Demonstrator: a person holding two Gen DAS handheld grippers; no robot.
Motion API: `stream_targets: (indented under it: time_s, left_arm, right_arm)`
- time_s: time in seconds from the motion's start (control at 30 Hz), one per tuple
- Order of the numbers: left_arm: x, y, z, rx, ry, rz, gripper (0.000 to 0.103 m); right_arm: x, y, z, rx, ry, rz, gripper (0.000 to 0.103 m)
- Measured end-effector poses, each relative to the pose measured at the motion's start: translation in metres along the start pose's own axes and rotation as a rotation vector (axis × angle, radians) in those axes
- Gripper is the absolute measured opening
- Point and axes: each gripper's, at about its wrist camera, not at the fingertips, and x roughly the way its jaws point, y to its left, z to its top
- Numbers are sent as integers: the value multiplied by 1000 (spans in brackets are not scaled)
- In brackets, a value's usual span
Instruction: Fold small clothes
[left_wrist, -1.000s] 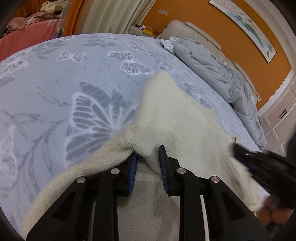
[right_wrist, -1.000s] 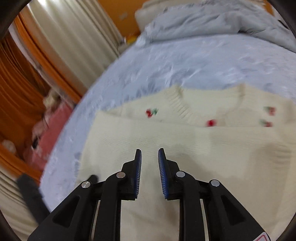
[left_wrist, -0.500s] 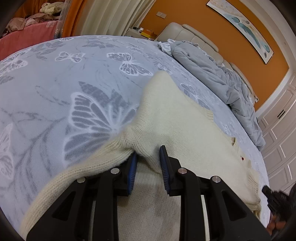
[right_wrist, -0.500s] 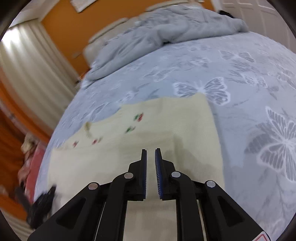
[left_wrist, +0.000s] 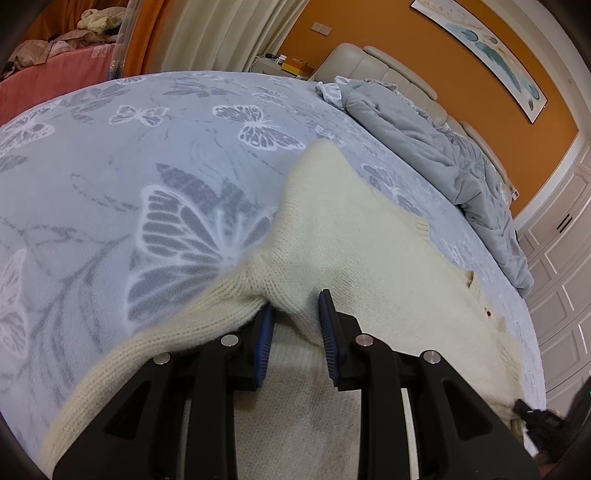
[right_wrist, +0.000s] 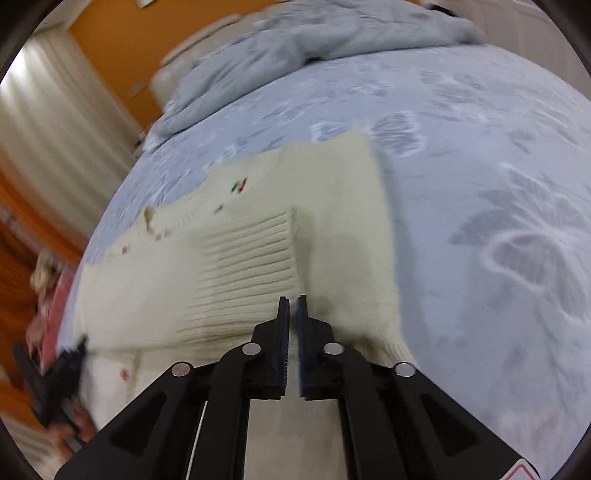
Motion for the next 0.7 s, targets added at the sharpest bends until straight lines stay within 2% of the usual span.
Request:
stream_targets:
  time_s: [0.1, 0.13, 0.17, 0.2, 0.27, 0.33, 0.43, 0.57, 0.63, 0.7]
  left_arm:
    - [-2, -6, 6, 19, 33, 32, 25]
    - [-7, -11, 9, 54, 71, 48, 28]
    - [-15, -14, 11, 85, 107, 56, 40]
    - [-24, -18, 11, 105, 134, 65, 62]
    - [-55, -17, 7, 155, 174, 132, 87]
    - [-90, -9, 0, 202, 192, 170, 89]
    - [-133, 20, -20, 215, 294, 197, 91]
    - [-166, 59, -63, 215, 434, 263, 91]
    - [-175, 72, -80, 186, 468, 267, 91]
    - [-180, 83, -97, 105, 510, 229, 93]
  right_arm:
    - [-46, 1, -14, -4, -24, -4, 19]
    - [-63, -2, -25, -13, -9, -22, 29]
    - [-77, -9, -36, -16, 1, -37, 40]
    - [-91, -17, -47, -13, 11, -52, 45]
    - [-124, -37, -77, 2, 43, -81, 57]
    - [-149, -57, -111, 24, 102, -111, 64]
    - [-172, -74, -156, 71, 205, -121, 68]
    - [-180, -79, -198, 154, 294, -50, 69]
    - [-173, -71, -210, 152, 335, 7, 70]
    - [-164, -62, -218, 130, 339, 15, 75]
